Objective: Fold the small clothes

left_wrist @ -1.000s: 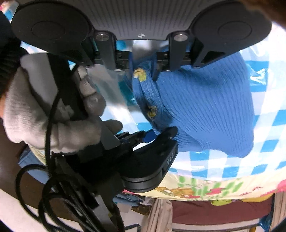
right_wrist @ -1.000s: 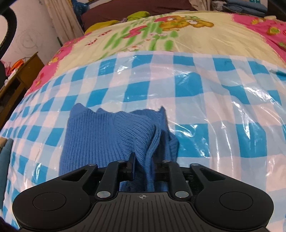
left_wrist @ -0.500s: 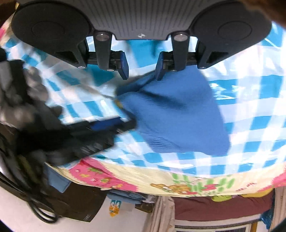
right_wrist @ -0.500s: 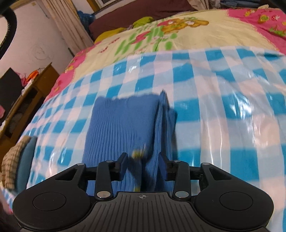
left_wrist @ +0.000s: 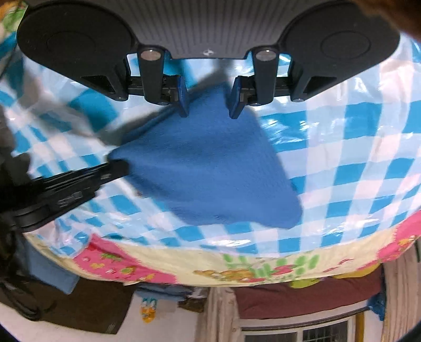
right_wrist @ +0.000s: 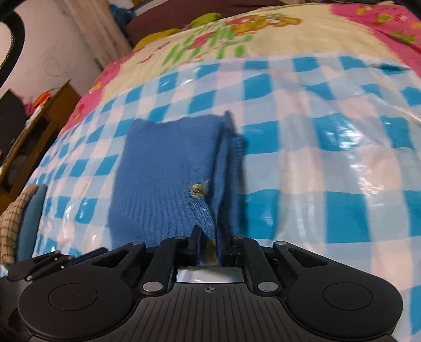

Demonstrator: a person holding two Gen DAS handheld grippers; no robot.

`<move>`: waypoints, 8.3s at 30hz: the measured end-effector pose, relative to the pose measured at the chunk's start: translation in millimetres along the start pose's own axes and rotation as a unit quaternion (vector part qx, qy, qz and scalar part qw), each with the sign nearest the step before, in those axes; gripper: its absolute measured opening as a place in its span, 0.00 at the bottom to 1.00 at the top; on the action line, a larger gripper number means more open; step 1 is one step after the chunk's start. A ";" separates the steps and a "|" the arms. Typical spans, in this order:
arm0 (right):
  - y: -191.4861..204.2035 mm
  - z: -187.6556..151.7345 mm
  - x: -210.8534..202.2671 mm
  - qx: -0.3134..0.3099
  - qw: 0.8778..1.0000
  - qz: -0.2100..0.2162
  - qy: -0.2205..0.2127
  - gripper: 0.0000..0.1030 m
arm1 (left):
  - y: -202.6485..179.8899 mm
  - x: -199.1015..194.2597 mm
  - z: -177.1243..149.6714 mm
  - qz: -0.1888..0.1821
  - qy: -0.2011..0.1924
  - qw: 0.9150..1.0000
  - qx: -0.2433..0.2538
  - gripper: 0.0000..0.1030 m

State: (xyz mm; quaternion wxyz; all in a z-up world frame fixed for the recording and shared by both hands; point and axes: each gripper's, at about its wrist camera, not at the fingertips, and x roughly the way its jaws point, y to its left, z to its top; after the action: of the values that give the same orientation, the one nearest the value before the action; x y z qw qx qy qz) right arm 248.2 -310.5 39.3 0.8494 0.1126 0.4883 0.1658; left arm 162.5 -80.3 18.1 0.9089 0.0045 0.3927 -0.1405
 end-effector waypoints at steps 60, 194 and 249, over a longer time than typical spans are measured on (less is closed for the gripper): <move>-9.1 9.6 69.3 0.123 0.989 0.081 0.021 0.52 | 69.4 39.1 19.7 -0.091 0.066 0.985 -0.131 0.54; 75.9 -104.8 -7.1 -0.027 0.997 -0.055 -0.043 0.43 | 33.5 -24.0 -34.6 0.025 0.091 0.995 -0.024 0.61; 116.8 -133.0 -24.4 -0.063 0.990 -0.114 -0.057 0.66 | 38.3 -50.8 -50.7 0.056 0.080 0.995 -0.037 0.72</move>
State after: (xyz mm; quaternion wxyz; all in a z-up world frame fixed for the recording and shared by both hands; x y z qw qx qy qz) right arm 101.4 -208.7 33.6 0.8946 0.0117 0.4371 0.0922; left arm 103.1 -24.7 15.5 0.8807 0.0037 0.4678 -0.0736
